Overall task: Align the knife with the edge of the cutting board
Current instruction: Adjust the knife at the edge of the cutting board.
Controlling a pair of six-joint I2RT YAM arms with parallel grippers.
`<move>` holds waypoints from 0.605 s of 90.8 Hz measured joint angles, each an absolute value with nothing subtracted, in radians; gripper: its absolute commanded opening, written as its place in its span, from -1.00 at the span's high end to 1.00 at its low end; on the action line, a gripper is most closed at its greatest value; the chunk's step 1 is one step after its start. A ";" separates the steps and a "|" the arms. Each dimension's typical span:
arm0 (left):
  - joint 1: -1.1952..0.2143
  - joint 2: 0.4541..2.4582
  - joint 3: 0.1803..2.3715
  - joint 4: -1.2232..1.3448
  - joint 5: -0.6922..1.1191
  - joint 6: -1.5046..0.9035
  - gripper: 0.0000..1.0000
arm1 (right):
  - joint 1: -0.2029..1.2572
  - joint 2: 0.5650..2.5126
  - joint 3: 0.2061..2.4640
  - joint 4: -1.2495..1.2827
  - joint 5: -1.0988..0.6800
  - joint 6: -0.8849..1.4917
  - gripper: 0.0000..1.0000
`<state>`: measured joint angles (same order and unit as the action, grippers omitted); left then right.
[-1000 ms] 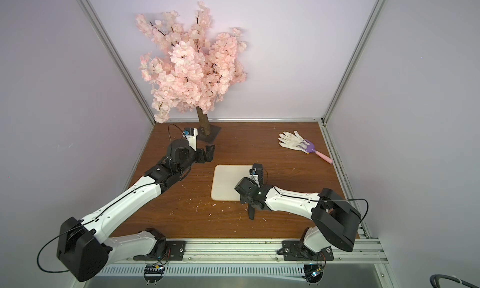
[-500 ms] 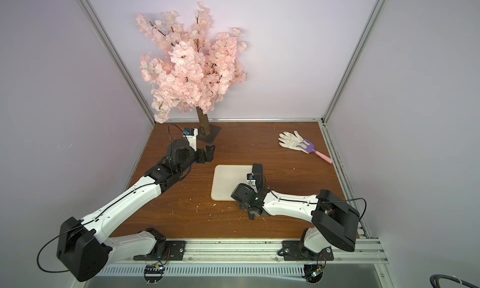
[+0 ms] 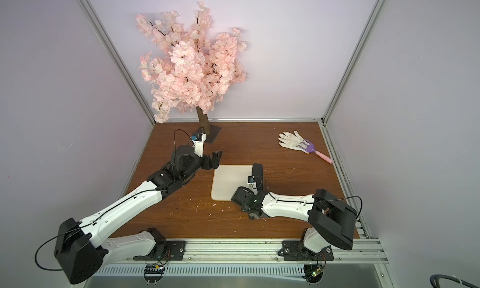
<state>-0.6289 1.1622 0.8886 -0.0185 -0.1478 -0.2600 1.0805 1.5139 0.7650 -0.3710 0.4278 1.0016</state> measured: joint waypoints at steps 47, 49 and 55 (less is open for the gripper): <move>-0.670 1.116 0.859 0.036 -0.151 -0.226 -0.99 | 1.113 1.550 0.759 -0.353 0.428 1.022 -0.03; -0.670 1.116 0.858 0.037 -0.151 -0.225 -0.99 | 1.113 1.550 0.757 -0.352 0.428 1.022 -0.03; -0.670 1.116 0.855 0.039 -0.151 -0.223 -0.99 | 1.115 1.550 0.752 -0.347 0.428 1.022 -0.02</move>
<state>-0.6701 1.1160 0.8547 0.0387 -0.1513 -0.2234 1.1149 1.5497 0.7517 -0.3473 0.4282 1.0222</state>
